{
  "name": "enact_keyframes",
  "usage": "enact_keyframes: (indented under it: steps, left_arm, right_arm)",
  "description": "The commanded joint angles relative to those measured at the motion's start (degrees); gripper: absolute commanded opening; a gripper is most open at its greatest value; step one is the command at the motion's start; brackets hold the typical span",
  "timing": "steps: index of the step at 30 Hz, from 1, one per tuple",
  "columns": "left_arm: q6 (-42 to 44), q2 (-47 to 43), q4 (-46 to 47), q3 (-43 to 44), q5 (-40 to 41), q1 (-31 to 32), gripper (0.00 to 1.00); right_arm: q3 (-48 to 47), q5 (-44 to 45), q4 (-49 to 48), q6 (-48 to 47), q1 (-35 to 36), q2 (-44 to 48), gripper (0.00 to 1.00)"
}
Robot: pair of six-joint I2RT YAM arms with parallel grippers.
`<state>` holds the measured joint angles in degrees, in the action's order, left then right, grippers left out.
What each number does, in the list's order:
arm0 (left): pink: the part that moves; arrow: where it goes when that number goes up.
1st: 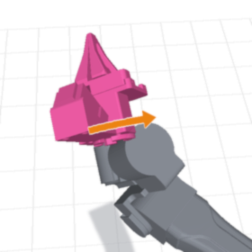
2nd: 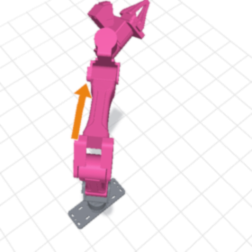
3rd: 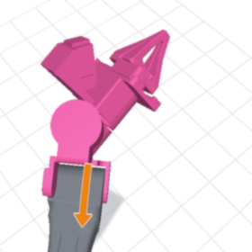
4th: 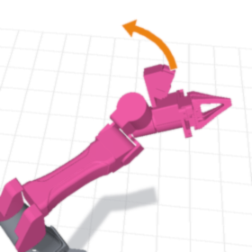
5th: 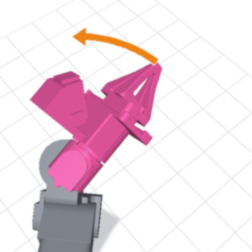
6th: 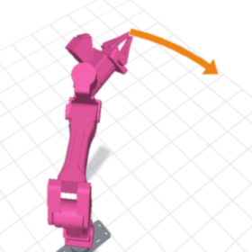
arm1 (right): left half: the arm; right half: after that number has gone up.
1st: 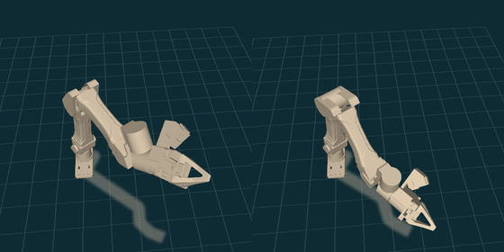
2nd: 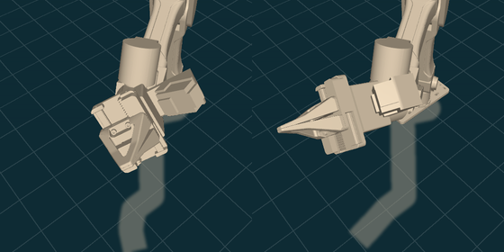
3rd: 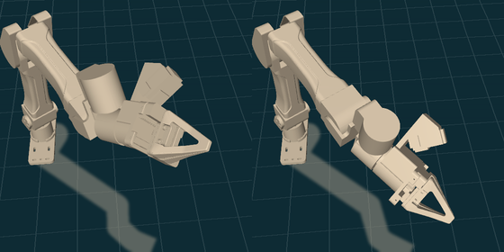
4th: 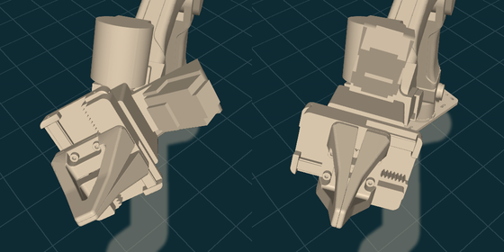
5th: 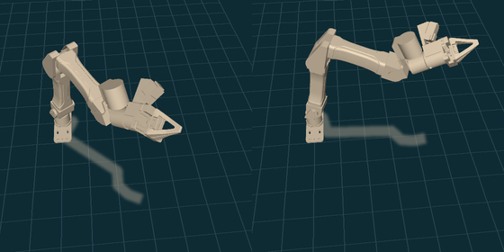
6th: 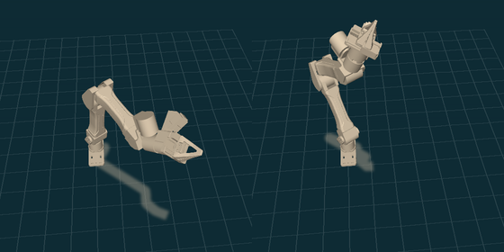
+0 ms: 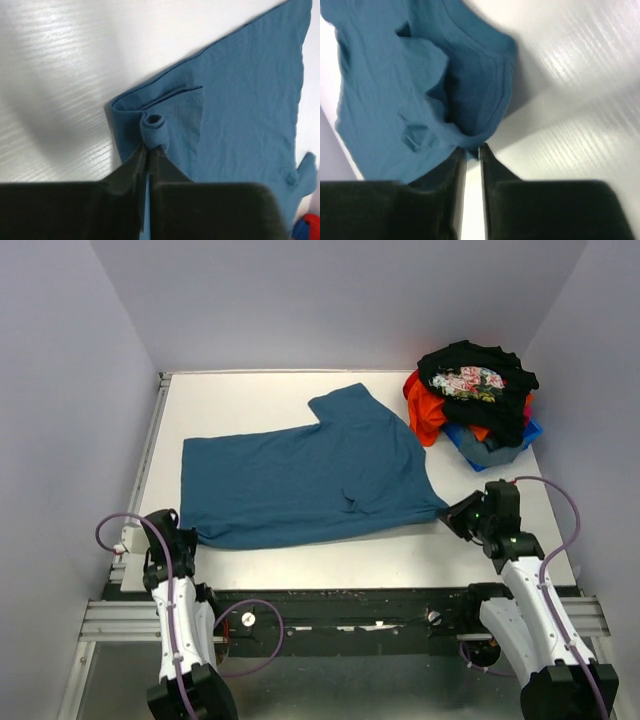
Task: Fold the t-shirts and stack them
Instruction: Fold the flattened tshirt in 1/3 of the way
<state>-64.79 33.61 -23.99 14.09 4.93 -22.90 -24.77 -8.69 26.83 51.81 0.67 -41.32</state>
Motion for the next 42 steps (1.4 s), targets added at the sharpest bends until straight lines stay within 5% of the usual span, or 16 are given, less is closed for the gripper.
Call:
enact_keyframes:
  steps: [1,2,7,9,15,20,22,32,42]
  left_arm:
    - [-0.5,-5.9,-5.2,-2.0,0.8,-0.3,0.29]
    - [-0.9,-7.1,-5.2,-2.0,0.3,-0.2,0.4]
    - [1.6,-10.9,-9.0,5.2,5.3,-0.4,0.89]
    - [4.8,-10.4,-11.0,10.1,8.2,-0.4,0.98]
    - [11.7,-5.4,-10.0,19.7,13.3,-0.4,0.99]
    - [19.2,1.0,5.2,19.3,-11.6,-0.1,0.99]
    - [16.5,3.8,13.3,16.8,-19.7,1.4,0.9]
    - [17.6,24.0,20.7,22.5,-9.1,35.8,0.8]
    - [17.9,49.3,25.2,35.6,-11.2,49.2,0.72]
  right_arm:
    - [-0.1,6.3,3.8,-0.1,-0.2,2.6,0.44]
    - [-0.5,6.0,3.7,-0.5,-0.2,2.1,0.56]
    - [-4.8,5.7,2.9,-4.4,-0.3,0.2,0.58]
    - [-6.4,5.0,0.7,-6.7,-0.3,-0.5,0.59]
    - [-12.6,3.2,-2.8,-13.2,1.3,-8.2,0.58]
    - [-17.7,4.7,-6.8,-18.8,8.1,-18.0,0.52]
    - [-20.8,5.7,-7.0,-19.7,11.1,-23.4,0.51]
    - [-31.1,8.4,-9.3,-24.0,13.8,-42.5,0.45]
    - [-40.3,10.2,-6.9,-25.3,13.9,-54.4,0.45]
